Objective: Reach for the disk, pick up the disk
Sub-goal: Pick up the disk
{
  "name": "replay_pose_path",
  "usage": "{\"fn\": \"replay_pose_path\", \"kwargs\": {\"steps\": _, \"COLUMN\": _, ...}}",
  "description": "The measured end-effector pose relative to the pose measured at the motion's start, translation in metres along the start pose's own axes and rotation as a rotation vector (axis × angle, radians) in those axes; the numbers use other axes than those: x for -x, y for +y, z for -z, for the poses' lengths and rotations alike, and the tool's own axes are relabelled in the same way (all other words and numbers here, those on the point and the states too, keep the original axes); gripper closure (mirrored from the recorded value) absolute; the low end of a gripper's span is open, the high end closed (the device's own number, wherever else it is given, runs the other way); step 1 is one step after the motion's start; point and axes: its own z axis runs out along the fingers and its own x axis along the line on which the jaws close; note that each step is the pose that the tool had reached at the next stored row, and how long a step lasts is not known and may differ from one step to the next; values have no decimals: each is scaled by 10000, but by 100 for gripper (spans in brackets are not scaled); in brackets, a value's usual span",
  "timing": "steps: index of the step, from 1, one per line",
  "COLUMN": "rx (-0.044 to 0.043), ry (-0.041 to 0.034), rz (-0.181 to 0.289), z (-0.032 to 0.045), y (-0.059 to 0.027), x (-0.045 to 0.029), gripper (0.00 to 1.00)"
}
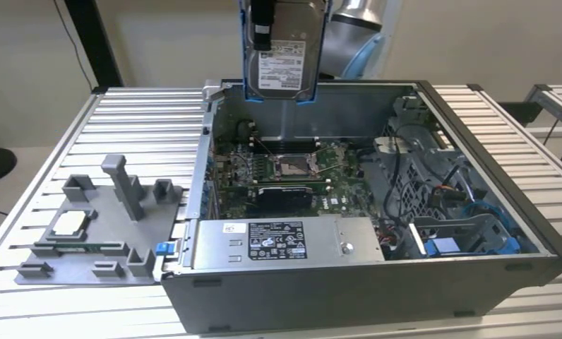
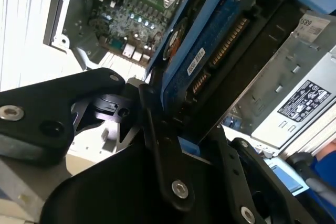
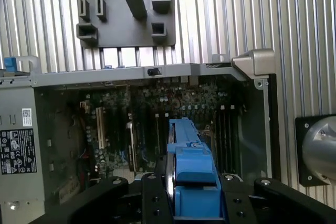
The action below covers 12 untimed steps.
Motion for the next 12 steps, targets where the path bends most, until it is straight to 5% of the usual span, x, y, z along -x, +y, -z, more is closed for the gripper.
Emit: {"fn": "replay_pose_path", "kwargs": {"steps": 12, "rx": 12, "ry": 1, "rz": 3, "z": 11, "y": -320, "x": 33, "gripper": 100}}
